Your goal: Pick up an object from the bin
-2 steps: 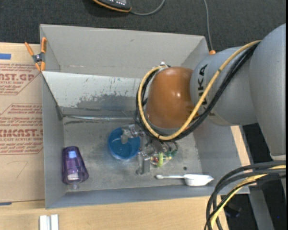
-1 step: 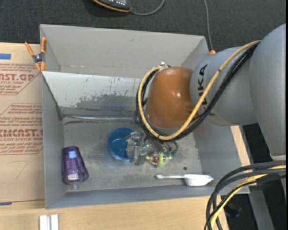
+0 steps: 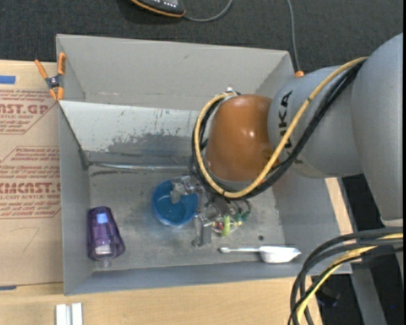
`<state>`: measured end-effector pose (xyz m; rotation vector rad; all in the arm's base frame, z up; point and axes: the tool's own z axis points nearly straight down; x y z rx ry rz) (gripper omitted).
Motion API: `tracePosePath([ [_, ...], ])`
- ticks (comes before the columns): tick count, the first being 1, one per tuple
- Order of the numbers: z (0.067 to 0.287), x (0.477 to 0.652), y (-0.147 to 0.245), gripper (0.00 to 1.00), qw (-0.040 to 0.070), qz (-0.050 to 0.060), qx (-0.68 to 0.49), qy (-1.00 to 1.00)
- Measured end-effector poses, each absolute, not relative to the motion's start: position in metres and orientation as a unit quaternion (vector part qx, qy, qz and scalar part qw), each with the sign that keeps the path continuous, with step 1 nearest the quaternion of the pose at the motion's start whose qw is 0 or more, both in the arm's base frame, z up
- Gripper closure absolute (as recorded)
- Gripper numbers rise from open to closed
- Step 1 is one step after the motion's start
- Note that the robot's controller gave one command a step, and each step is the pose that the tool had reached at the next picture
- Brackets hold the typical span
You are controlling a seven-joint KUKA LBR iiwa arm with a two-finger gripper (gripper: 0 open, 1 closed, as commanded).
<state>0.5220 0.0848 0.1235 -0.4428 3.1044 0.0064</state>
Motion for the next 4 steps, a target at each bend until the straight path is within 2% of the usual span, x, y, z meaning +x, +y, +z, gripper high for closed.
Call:
tracePosePath([
  [1,0.123,0.522,0.085,0.0,0.003,0.002,-0.141,0.99],
  [2,0.07,0.547,0.123,1.0,0.004,0.003,-0.276,0.961],
  [3,0.07,0.547,0.123,1.0,0.004,0.003,-0.276,0.961],
  [4,0.07,0.538,0.137,1.0,0.006,0.004,-0.281,0.96],
])
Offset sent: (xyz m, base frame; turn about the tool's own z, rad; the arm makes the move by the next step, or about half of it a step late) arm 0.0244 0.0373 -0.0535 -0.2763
